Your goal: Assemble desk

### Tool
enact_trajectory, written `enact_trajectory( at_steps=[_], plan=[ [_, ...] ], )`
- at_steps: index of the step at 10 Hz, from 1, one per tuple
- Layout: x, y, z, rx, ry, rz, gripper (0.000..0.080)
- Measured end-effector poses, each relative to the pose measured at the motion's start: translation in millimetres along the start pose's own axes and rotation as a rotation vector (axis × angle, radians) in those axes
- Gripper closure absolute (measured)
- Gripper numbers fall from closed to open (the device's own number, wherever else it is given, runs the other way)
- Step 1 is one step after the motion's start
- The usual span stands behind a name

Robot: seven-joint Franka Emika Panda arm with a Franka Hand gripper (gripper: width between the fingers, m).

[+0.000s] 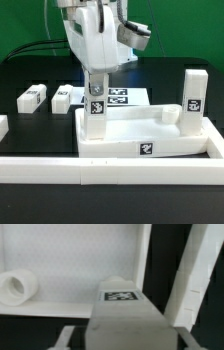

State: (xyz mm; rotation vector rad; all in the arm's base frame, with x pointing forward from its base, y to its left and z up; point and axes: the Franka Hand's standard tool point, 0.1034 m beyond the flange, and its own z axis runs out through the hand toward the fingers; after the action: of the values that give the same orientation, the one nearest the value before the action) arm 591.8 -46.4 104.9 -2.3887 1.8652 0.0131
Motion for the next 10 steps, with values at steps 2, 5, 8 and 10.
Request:
enact_trajectory(
  at_steps=[2, 5, 8, 10],
  plan=[
    [1.2, 1.5, 1.9, -0.005, 0.000, -0.082, 0.0327],
    [2.3, 1.8, 1.9, -0.012, 0.008, -0.333, 0.0162],
    [2.5, 1.9, 1.9, -0.013, 0.006, -0.526, 0.0151],
    [3.9, 4.0, 1.6, -0.032, 0.003, -0.768, 0.0151]
  ],
)
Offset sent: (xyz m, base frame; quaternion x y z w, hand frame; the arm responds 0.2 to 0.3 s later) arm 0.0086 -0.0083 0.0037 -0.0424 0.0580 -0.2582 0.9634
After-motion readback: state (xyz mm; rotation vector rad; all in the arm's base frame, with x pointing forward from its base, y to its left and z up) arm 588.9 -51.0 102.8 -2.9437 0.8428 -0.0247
